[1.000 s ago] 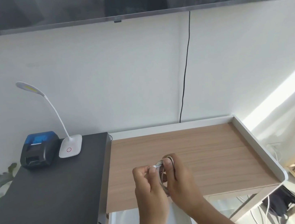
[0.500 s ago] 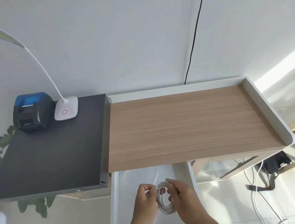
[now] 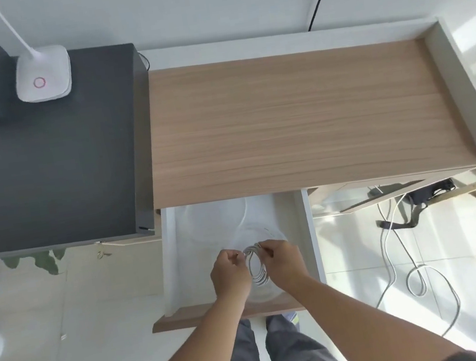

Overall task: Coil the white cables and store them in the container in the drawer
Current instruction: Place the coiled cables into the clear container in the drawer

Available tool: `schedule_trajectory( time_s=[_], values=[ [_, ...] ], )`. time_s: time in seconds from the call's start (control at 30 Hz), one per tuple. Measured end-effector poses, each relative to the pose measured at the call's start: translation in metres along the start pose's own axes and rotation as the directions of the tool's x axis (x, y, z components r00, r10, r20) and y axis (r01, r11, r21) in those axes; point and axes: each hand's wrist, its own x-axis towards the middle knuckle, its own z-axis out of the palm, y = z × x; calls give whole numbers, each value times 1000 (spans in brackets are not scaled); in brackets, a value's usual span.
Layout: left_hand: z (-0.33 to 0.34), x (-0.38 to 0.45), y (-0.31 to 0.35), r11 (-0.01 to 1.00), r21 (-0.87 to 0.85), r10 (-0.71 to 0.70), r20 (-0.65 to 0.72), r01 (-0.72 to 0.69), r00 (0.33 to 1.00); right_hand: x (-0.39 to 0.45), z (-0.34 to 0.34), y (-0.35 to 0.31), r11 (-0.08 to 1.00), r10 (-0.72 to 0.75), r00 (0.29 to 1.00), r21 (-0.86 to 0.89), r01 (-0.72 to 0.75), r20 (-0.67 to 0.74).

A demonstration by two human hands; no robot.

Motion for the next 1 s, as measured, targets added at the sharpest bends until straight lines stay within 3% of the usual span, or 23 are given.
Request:
schedule_trajectory(
  time_s=[0.17, 0.27, 0.47, 0.6, 0.83, 1.0],
  values=[
    [10, 15, -8, 988, 130, 85, -40, -79, 996, 20, 22, 2, 993, 97, 995, -67, -98, -16],
    [16, 25, -9, 951, 279, 132, 21, -132, 991, 30, 33, 4, 982, 152, 988, -105, -155, -40],
    [21, 34, -9, 800, 540, 196, 180, -263, 964, 37, 48, 6, 976, 160, 981, -133, -174, -110],
    [20, 32, -8, 596, 719, 240, 265, -357, 934, 39, 49, 7, 981, 125, 980, -127, -146, -157],
    [15, 23, -10, 375, 826, 308, 317, -421, 897, 37, 42, 4, 984, 96, 980, -129, -119, -173],
    [12, 16, -23, 362, 827, 342, 311, -430, 887, 30, 40, 8, 985, 22, 989, -167, -47, -149]
  ],
)
